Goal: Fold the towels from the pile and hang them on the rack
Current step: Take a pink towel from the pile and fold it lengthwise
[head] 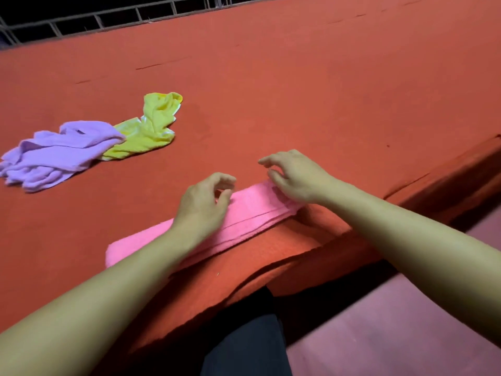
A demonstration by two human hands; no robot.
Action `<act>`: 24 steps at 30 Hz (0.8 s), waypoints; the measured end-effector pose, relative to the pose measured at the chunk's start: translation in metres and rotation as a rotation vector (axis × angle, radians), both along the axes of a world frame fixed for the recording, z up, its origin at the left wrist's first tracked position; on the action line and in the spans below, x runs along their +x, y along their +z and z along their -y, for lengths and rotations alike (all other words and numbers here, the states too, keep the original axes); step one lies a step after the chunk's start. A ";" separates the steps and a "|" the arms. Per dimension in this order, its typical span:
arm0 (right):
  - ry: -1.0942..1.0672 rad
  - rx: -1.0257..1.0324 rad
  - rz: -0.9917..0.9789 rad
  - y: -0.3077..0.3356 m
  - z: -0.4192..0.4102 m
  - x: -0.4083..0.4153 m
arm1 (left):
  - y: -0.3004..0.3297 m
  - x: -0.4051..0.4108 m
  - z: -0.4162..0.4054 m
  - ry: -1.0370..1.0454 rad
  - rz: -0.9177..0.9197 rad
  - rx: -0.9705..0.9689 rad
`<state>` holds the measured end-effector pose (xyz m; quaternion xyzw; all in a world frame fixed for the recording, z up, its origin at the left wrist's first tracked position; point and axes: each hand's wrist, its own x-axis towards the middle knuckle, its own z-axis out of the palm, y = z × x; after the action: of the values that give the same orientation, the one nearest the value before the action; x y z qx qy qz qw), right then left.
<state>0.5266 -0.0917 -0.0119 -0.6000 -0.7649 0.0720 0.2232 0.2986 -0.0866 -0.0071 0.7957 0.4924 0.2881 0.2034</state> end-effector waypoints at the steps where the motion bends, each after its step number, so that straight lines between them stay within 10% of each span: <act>1: 0.010 -0.005 0.082 -0.003 0.003 -0.012 | -0.001 -0.018 0.001 0.007 -0.074 0.025; 10: -0.012 -0.306 0.365 -0.031 0.005 -0.073 | -0.035 -0.117 0.018 0.041 -0.696 -0.191; 24: -0.007 -0.274 0.370 -0.036 0.007 -0.069 | -0.041 -0.168 0.025 0.056 -0.607 -0.239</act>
<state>0.4571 -0.0985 -0.0484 -0.6303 -0.7738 0.0632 -0.0044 0.1306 -0.1116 -0.0476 0.8018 0.5827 -0.0168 0.1312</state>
